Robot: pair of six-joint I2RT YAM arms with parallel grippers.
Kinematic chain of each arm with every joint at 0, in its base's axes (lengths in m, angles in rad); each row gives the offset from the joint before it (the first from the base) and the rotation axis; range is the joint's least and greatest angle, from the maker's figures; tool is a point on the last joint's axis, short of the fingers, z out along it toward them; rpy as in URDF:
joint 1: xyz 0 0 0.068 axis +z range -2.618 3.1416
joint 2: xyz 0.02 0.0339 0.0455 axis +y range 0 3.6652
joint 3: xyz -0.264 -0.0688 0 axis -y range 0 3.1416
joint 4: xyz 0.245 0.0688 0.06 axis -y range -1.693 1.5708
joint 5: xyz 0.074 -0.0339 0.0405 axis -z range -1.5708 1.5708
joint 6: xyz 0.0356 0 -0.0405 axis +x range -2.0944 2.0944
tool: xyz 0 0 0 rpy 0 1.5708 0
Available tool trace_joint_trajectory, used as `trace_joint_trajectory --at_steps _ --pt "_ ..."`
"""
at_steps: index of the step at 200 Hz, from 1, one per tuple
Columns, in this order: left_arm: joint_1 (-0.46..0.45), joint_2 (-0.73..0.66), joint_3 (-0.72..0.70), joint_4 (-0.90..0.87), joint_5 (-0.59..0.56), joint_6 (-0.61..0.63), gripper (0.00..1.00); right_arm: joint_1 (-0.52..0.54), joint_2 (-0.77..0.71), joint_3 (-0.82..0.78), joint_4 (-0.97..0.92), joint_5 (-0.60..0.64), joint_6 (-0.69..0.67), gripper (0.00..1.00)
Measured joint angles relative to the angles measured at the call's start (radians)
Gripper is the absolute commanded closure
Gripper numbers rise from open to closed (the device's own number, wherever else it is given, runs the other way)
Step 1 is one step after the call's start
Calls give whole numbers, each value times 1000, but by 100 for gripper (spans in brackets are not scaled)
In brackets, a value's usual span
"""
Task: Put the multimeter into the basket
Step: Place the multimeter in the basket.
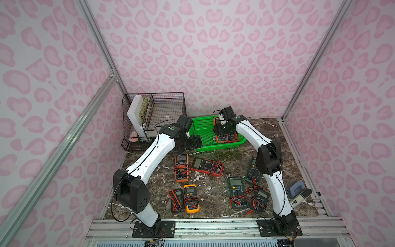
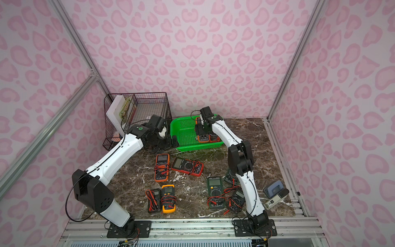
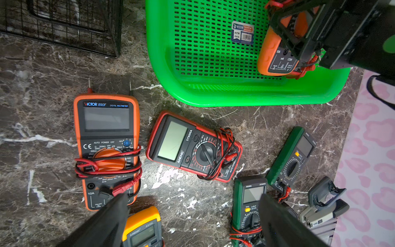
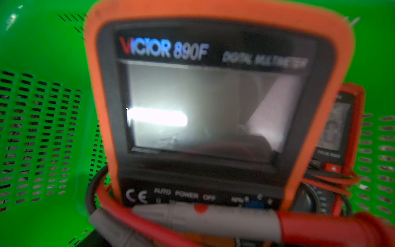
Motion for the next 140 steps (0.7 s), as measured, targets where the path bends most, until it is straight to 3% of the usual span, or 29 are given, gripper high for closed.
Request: trace_joint_trajectory --at_steps 96,140 --pt "8 -3 -2 4 4 0 2 7 71 53 -51 24 -7 9" --pt "8 -14 -15 12 8 -3 1 6 71 71 -46 30 -6 1"
